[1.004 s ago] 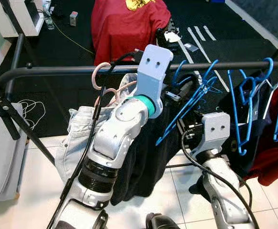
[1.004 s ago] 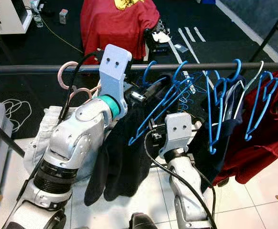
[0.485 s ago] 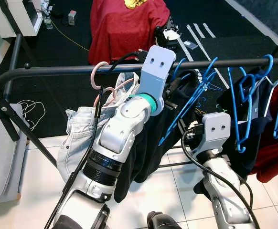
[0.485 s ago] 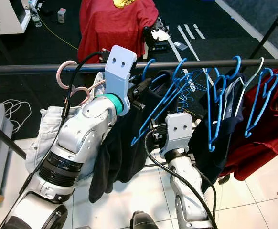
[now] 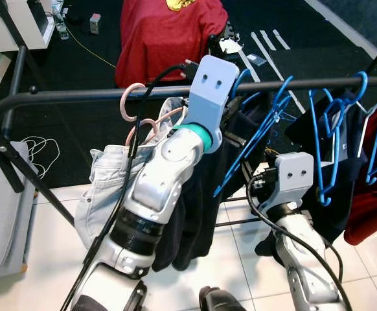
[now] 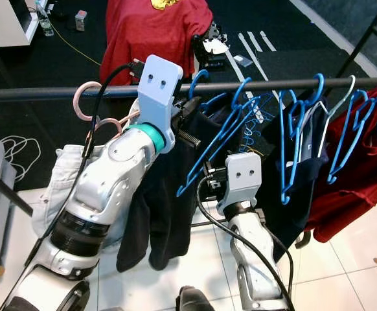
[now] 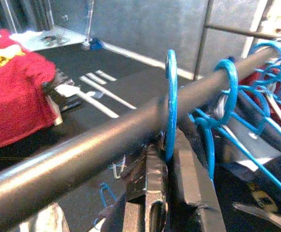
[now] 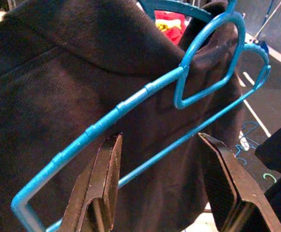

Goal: Hang hanger

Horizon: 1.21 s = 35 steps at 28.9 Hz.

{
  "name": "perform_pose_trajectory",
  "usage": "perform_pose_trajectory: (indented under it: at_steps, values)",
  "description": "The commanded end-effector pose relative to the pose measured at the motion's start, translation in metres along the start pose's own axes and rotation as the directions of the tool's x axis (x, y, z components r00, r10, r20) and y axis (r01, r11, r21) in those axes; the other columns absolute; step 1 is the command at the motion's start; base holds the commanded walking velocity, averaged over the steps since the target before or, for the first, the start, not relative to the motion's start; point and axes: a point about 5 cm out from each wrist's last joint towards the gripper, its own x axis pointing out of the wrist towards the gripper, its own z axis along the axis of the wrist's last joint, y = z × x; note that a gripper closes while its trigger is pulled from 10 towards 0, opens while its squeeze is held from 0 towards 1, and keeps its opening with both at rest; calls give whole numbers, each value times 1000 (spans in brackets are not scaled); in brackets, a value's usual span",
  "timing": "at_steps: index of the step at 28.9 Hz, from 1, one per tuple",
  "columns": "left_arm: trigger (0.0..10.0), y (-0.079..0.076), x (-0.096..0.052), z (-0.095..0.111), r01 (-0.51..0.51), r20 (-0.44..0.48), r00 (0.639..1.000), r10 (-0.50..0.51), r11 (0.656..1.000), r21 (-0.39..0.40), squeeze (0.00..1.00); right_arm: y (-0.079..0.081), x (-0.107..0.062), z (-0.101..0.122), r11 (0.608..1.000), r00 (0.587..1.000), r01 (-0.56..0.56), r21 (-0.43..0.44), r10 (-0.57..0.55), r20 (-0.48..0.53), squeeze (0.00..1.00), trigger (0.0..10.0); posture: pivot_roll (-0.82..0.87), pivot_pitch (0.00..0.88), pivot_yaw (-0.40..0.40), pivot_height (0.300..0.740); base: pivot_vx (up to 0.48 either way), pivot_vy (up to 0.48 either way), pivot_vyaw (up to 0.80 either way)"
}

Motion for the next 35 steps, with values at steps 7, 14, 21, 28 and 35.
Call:
perform_pose_trajectory:
  at_steps: [7, 14, 21, 28, 35]
  values:
    - [10000, 24, -53, 3, 116, 11, 993, -120, 977, 180, 0, -8, 6, 19, 999, 998, -31, -43, 33, 46, 0, 10000, -108, 62, 26, 740, 0, 0, 0]
    - [10000, 43, -79, -9, 100, -60, 994, -87, 963, 250, 0, 3, 11, 34, 978, 976, -202, -50, 205, 75, 0, 10000, -92, 66, 19, 740, 0, 0, 0]
    - [10000, 68, -100, -18, 19, -70, 998, -2, 972, 233, 0, 33, -7, 31, 877, 880, -475, 73, 475, 24, 0, 10000, -95, 73, 19, 740, 0, 0, 0]
    - [10000, 69, -126, -39, 39, -108, 994, -27, 993, 110, 0, 36, -33, -6, 858, 850, -499, 121, 512, -126, 0, 10000, -86, 75, 6, 740, 0, 0, 0]
    - [10000, 52, -132, -83, 47, -215, 976, -36, 998, 46, 0, 0, -45, -42, 998, 982, -56, 25, 59, -180, 0, 10000, -100, 64, 19, 740, 0, 0, 0]
